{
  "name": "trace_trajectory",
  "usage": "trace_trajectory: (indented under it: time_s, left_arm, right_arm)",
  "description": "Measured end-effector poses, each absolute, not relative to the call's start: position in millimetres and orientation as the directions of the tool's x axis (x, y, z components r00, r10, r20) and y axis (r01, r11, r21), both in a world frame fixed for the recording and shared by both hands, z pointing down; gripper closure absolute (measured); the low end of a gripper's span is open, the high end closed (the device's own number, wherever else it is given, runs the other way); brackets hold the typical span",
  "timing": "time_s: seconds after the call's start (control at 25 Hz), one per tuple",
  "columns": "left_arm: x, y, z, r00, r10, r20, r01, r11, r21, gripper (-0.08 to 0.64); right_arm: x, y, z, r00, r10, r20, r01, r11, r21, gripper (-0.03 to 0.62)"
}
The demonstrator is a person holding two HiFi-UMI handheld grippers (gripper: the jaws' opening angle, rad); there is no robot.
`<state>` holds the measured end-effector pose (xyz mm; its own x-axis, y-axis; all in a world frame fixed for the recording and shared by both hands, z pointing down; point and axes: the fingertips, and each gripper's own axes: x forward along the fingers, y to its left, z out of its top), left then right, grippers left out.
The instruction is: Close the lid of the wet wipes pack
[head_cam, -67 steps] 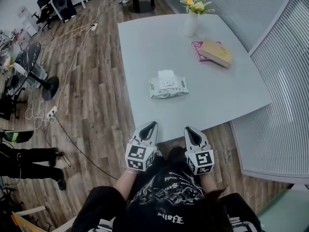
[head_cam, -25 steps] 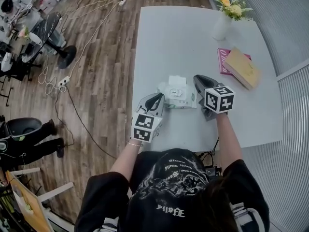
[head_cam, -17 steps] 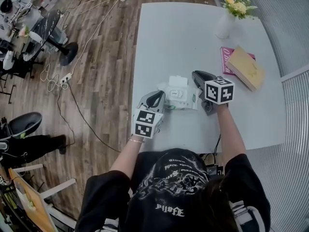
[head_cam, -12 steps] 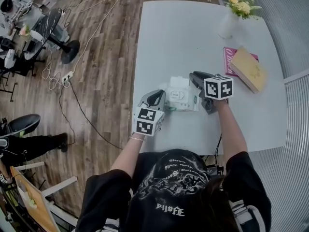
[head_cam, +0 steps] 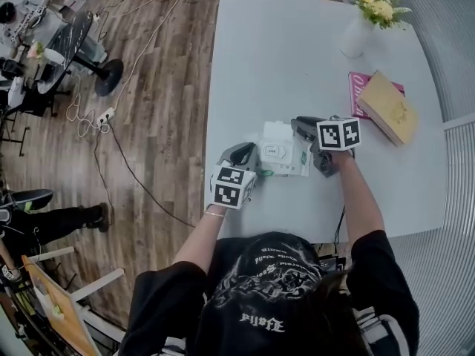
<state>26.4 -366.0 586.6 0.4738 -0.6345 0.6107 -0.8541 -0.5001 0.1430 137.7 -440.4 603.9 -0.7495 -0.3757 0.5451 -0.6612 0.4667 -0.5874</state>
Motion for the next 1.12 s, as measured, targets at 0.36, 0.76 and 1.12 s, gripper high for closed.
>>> trace_trajectory:
  time_s: [0.36, 0.76, 1.12]
  left_arm:
    - [30, -367, 612, 0.463, -0.596, 0.656, -0.854, -0.497, 0.151, 0.546]
    - [29, -368, 615, 0.477, -0.609, 0.633, -0.859, -0.477, 0.188, 0.546]
    - [27, -366, 616, 0.462, -0.632, 0.623, -0.869, -0.462, 0.176, 0.548]
  right_arm:
    - [133, -437, 625, -0.801, -0.284, 0.528, -0.597, 0.449, -0.665, 0.482]
    - [128, -432, 625, -0.819, -0.234, 0.524, -0.564, 0.503, -0.656, 0.549]
    - [124, -431, 604, -0.811, -0.28, 0.514, -0.578, 0.526, -0.624, 0.564]
